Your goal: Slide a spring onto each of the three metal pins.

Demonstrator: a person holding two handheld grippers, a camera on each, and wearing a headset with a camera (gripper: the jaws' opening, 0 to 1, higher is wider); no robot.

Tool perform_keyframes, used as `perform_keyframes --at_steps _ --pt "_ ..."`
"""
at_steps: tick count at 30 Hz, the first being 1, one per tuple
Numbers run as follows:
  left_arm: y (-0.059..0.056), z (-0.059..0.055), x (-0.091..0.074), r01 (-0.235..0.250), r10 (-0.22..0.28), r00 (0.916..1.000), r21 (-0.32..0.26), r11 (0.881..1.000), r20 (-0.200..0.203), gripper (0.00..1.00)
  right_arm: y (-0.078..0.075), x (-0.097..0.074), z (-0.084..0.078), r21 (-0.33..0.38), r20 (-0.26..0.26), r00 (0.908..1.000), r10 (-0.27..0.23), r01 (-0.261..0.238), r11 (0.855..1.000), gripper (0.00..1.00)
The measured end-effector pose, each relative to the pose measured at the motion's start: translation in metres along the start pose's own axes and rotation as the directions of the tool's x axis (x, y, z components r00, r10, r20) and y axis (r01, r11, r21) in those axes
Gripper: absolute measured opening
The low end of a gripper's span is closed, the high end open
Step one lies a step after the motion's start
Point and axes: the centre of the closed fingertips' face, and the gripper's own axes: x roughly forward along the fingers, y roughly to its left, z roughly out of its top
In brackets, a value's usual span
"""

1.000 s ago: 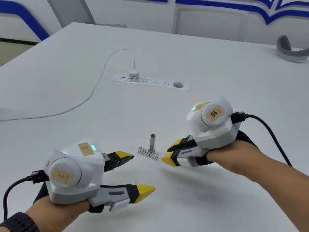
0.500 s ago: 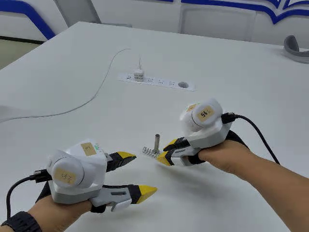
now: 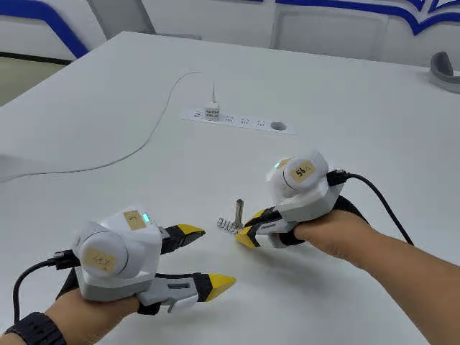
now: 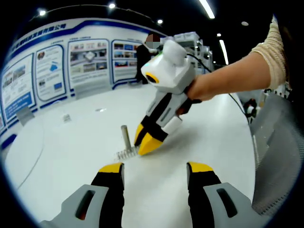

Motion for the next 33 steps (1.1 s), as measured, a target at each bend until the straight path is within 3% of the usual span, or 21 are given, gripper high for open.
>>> perform_keyframes --at_steps 17,33 --pt "0.002 -0.001 -0.002 -0.009 0.009 1.0000 -0.001 1.000 -0.002 0.54 0.002 -0.001 -0.002 -0.001 -0.003 1.0000 0.006 -0.006 1.000 0.12" --pt "-0.001 0.000 0.000 -0.001 0.001 1.0000 0.008 1.000 -0.002 0.53 0.020 -0.027 -0.008 -0.071 -0.023 0.9988 0.044 -0.046 0.996 0.11"
